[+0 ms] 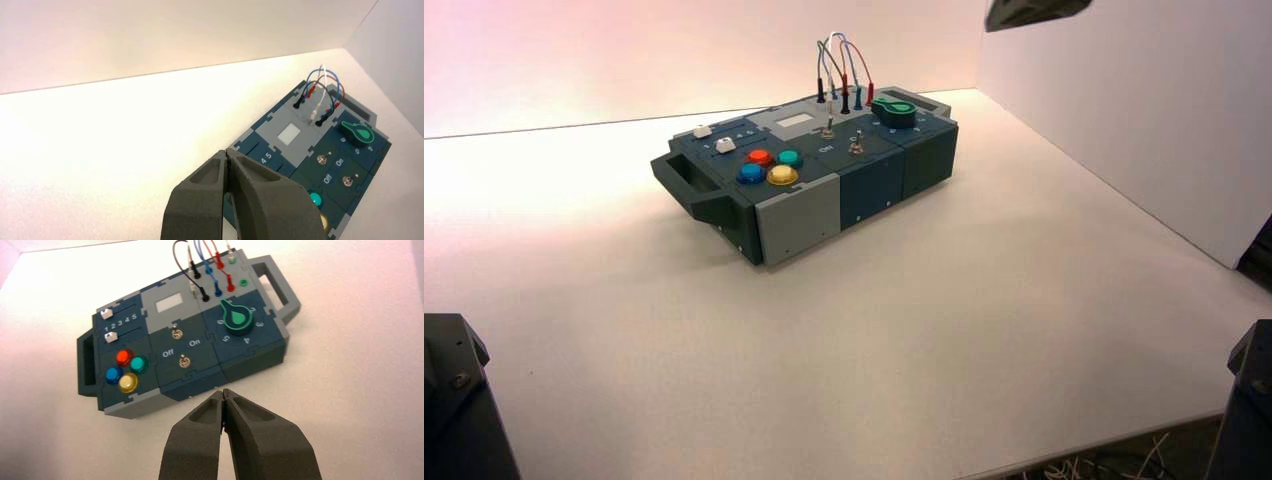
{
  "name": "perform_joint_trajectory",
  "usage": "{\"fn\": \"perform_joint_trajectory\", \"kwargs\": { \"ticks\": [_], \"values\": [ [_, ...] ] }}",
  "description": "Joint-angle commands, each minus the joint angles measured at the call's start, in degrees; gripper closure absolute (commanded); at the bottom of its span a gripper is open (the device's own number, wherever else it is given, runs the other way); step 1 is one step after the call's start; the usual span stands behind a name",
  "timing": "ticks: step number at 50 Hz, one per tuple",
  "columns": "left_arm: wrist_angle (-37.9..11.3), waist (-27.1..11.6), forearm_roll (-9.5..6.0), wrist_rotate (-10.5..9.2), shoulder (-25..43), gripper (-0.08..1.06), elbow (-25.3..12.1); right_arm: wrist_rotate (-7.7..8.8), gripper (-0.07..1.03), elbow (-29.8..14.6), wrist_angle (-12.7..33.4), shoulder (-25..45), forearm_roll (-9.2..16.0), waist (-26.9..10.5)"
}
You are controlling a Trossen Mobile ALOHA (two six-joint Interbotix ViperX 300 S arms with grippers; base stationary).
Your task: Pull the black wire.
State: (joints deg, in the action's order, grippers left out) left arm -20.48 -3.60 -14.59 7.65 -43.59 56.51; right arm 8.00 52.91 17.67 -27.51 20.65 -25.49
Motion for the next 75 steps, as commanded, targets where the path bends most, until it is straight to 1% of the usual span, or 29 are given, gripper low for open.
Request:
{"fn": "perform_joint_trajectory", "kwargs": {
  "ticks": [1,8,21,28,32,33,37,41,47,52,61,69,75],
  "values": [
    [0.4,0.1,0.09,0.18,-0.7,1.01,-0.7,0.18,0.98,-2.0,-0.5,0.3,0.1,-0.5],
    [0.6,0.1,0.18,0.26,-0.5,1.01,-0.6,0.62,0.98,-2.2,-1.1,0.9,0.0,-0.6],
    [0.7,0.1,0.09,0.26,0.3,1.01,-0.4,0.62,0.98,-2.8,-1.1,2.6,-0.3,-0.5],
    [0.7,0.1,0.09,0.26,0.3,1.01,-0.4,0.62,0.98,-3.5,-1.1,4.0,-0.3,-1.1],
    [0.6,0.1,0.09,0.35,0.2,1.01,-0.4,0.7,0.98,-4.0,-1.1,4.8,-0.4,-2.2],
    [0.7,0.2,0.18,0.44,0.3,1.01,-0.4,0.79,0.98,-4.5,-1.1,5.5,-0.8,-3.0],
    [0.7,0.3,0.26,0.53,0.2,1.01,-0.4,0.79,0.98,-5.8,-1.3,6.9,-1.3,-4.0],
    [0.7,0.4,0.44,0.53,0.3,1.01,-0.4,0.7,0.98,-6.7,-1.4,8.3,-1.3,-4.1],
    [0.8,0.6,1.32,0.7,0.3,1.01,-0.4,0.7,0.98,-8.2,-2.4,10.8,-1.2,-4.4],
    [0.8,1.0,1.67,0.7,0.2,1.01,-0.4,0.53,0.98,-9.8,-2.7,13.2,-1.2,-4.9],
    [0.6,1.0,1.67,0.62,-1.0,1.01,0.4,0.53,0.98,-13.4,-3.3,18.4,-1.2,-5.2],
    [1.4,1.1,1.58,0.7,-3.0,1.01,1.7,0.35,0.98,-15.6,-6.5,22.1,-1.1,-5.2],
    [2.5,1.4,1.58,0.62,-4.5,1.01,1.8,0.09,0.98,-18.5,-6.9,25.9,-1.1,-5.1]
  ]
}}
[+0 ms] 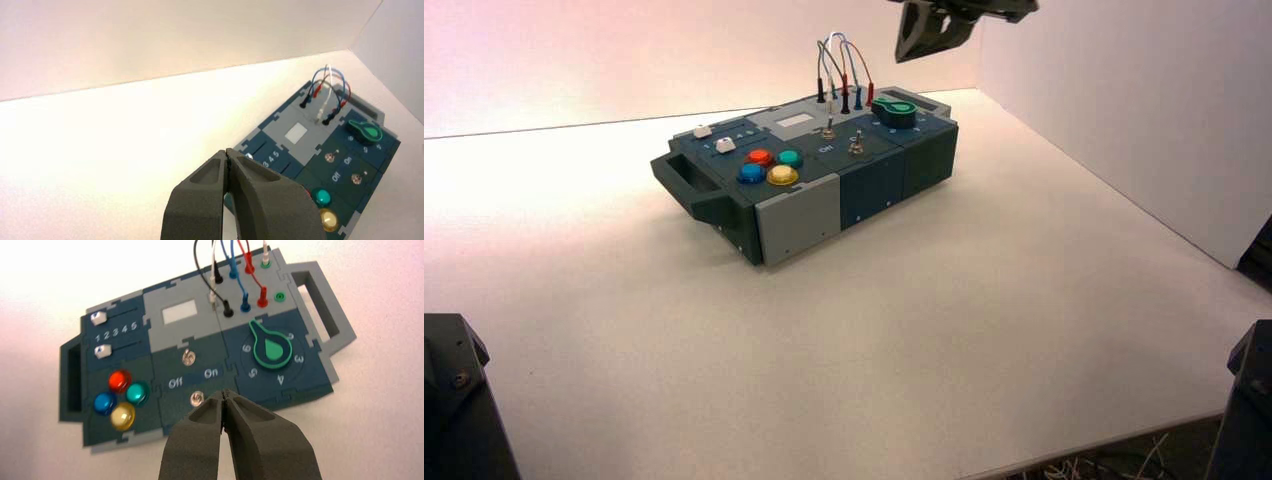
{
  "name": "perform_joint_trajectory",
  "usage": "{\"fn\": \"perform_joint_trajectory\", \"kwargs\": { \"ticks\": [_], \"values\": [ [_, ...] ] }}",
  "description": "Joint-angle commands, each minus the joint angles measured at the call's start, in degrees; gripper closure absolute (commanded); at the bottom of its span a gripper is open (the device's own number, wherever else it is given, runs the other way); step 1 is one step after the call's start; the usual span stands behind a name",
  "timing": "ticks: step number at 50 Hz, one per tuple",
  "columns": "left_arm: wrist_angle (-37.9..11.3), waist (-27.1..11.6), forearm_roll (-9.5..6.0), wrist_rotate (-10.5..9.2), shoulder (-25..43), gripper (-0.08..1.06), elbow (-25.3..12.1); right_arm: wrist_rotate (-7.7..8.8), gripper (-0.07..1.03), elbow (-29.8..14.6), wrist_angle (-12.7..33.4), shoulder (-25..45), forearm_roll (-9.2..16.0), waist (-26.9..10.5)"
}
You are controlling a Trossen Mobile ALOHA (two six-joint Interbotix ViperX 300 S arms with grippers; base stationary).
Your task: Pull the black wire.
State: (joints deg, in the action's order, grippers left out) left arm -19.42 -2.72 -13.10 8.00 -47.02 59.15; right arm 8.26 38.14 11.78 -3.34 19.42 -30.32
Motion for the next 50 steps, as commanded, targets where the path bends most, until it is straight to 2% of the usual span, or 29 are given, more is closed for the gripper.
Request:
{"fn": "perform_joint_trajectory", "kwargs": {
  "ticks": [1,12,24,28,30,34,50],
  "values": [
    [1.6,0.5,0.09,0.26,-1.2,1.01,-1.0,-0.18,0.98,-4.0,-1.0,2.1,0.1,-0.4],
    [1.8,1.3,0.18,0.35,0.0,1.01,-2.5,-0.18,0.98,-12.3,0.2,11.3,0.1,-0.4],
    [1.8,2.7,0.44,0.44,1.7,1.01,-2.9,0.53,0.96,-19.3,2.7,16.8,-0.1,-0.3],
    [1.9,3.1,0.53,0.53,1.8,1.01,-2.9,0.62,0.88,-21.5,4.0,18.2,-0.1,-0.3],
    [1.8,3.2,0.62,0.62,2.0,1.01,-2.9,0.62,0.81,-22.9,4.7,19.0,-0.1,-0.3],
    [1.8,3.5,0.62,0.62,2.2,1.01,-3.0,0.62,0.75,-24.9,6.2,20.3,-0.1,-0.3],
    [1.8,4.1,0.7,0.62,2.5,1.01,-3.0,1.23,0.75,-27.9,7.2,23.2,-0.2,-0.3]
  ]
}}
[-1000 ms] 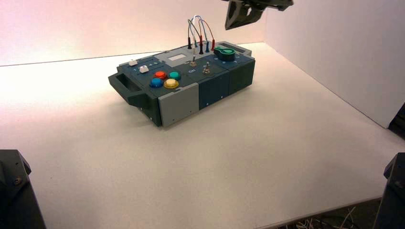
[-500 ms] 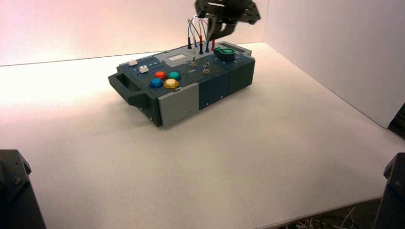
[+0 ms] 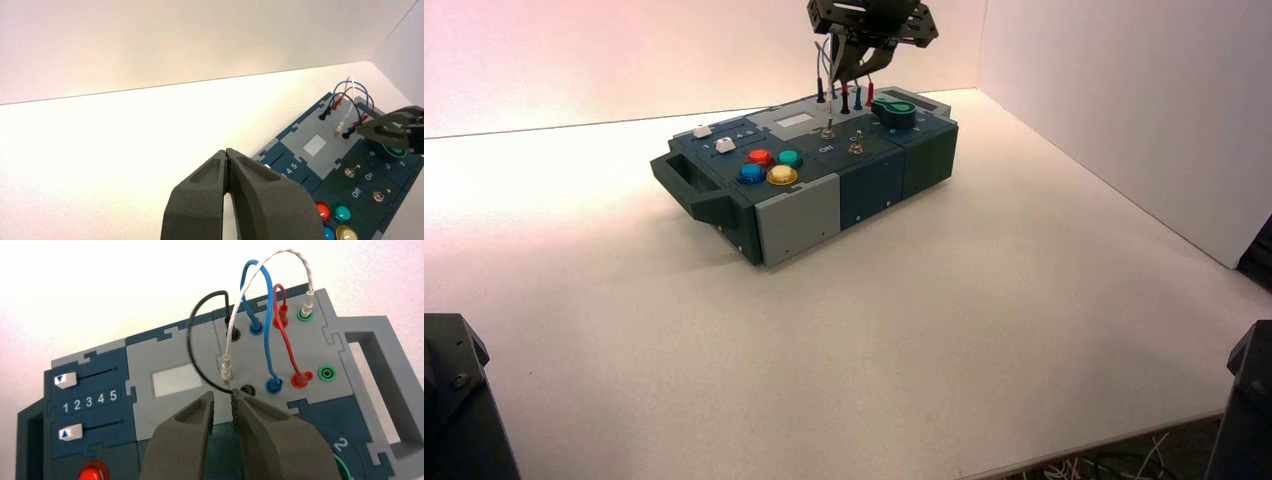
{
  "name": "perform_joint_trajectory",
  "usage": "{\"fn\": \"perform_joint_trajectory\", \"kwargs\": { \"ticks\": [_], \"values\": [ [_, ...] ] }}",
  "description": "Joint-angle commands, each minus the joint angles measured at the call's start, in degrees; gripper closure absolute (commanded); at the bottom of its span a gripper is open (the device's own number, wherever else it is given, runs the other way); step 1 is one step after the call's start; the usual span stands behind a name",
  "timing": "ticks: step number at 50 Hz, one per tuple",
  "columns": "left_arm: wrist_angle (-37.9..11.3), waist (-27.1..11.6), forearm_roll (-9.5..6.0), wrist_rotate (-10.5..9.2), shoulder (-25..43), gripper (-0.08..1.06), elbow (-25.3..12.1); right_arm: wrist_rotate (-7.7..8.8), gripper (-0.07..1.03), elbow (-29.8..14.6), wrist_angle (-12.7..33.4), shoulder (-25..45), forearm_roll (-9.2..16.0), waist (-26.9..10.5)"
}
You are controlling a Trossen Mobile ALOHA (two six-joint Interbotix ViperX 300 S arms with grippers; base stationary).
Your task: Pull the black wire.
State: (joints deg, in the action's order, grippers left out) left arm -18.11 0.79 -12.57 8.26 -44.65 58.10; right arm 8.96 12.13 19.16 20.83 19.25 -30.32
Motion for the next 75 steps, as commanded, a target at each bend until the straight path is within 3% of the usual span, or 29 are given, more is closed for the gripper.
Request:
{"fn": "perform_joint_trajectory", "kwargs": {
  "ticks": [1,17,57,60,65,75],
  "values": [
    [0.6,0.6,0.18,0.35,0.1,1.01,-1.9,0.7,0.75,-2.0,-0.2,-0.9,0.0,-0.3],
    [0.4,0.7,0.18,0.35,0.4,1.01,-1.9,1.67,0.75,-2.2,0.1,-0.5,-0.4,0.3],
    [0.3,0.6,0.26,0.26,0.6,1.01,-1.9,2.02,0.75,-5.0,0.2,2.7,-1.3,1.8],
    [0.3,0.7,0.26,0.35,0.6,1.01,-1.9,2.02,0.79,-5.1,0.3,2.8,-1.2,1.8],
    [0.3,0.7,0.26,0.35,0.6,1.01,-2.0,2.02,0.98,-5.2,0.6,3.0,-1.2,1.8],
    [0.3,0.7,0.26,0.26,0.6,1.01,-1.9,2.11,0.99,-5.8,1.0,3.5,-1.3,1.8]
  ]
}}
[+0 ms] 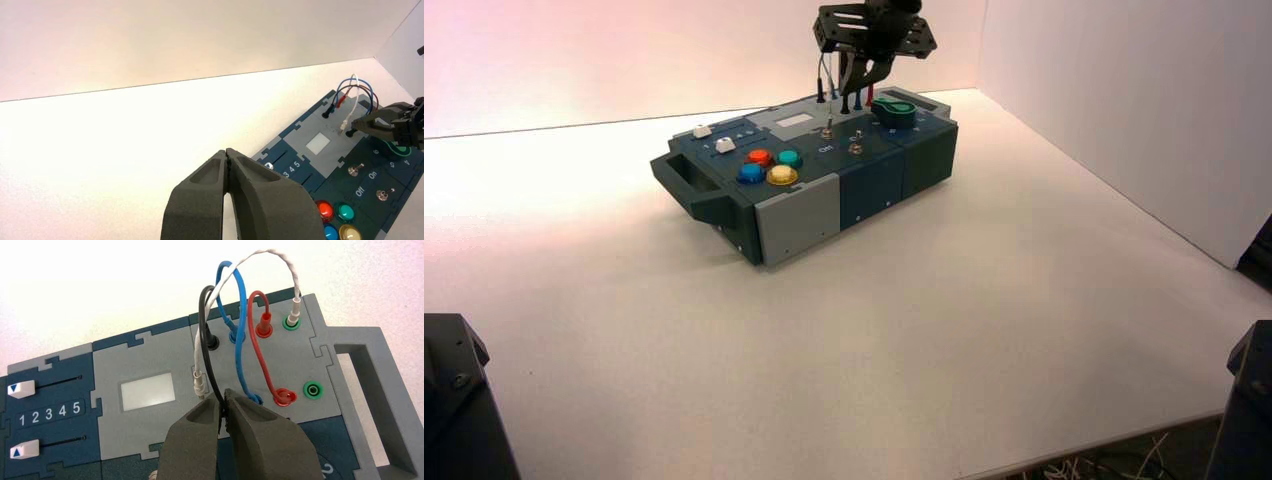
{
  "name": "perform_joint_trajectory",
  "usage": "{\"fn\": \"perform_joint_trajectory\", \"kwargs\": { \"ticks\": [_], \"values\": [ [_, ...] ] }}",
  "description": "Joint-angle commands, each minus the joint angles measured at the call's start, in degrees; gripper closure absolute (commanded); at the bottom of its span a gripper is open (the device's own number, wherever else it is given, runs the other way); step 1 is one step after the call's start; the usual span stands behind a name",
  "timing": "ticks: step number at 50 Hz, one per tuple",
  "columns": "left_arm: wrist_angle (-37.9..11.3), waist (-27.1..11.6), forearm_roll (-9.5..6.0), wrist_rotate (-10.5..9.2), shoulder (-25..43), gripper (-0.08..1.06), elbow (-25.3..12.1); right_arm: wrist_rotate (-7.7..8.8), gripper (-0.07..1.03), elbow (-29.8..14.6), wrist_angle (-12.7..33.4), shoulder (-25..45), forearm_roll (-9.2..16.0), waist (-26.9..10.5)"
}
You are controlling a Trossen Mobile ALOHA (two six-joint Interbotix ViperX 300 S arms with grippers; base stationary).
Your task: Pull the black wire.
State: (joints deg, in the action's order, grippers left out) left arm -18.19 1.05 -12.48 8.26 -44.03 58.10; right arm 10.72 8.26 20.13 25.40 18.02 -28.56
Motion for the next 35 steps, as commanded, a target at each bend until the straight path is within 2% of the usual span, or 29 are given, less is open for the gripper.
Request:
{"fn": "perform_joint_trajectory", "kwargs": {
  "ticks": [1,11,23,35],
  "values": [
    [0.3,0.4,0.09,0.35,0.0,1.01,-1.9,0.26,0.99,-2.0,0.1,-1.0,0.0,0.1],
    [0.2,0.4,0.18,0.35,0.0,1.01,-2.0,0.26,0.99,-3.3,1.3,-0.7,-0.1,0.1],
    [0.2,0.4,0.18,0.35,0.0,1.01,-1.9,0.35,0.98,-7.7,5.4,-1.0,-1.1,0.1],
    [0.1,0.4,0.18,0.35,0.0,1.01,-1.8,0.35,0.99,-10.5,7.3,-1.8,-1.7,0.2]
  ]
}}
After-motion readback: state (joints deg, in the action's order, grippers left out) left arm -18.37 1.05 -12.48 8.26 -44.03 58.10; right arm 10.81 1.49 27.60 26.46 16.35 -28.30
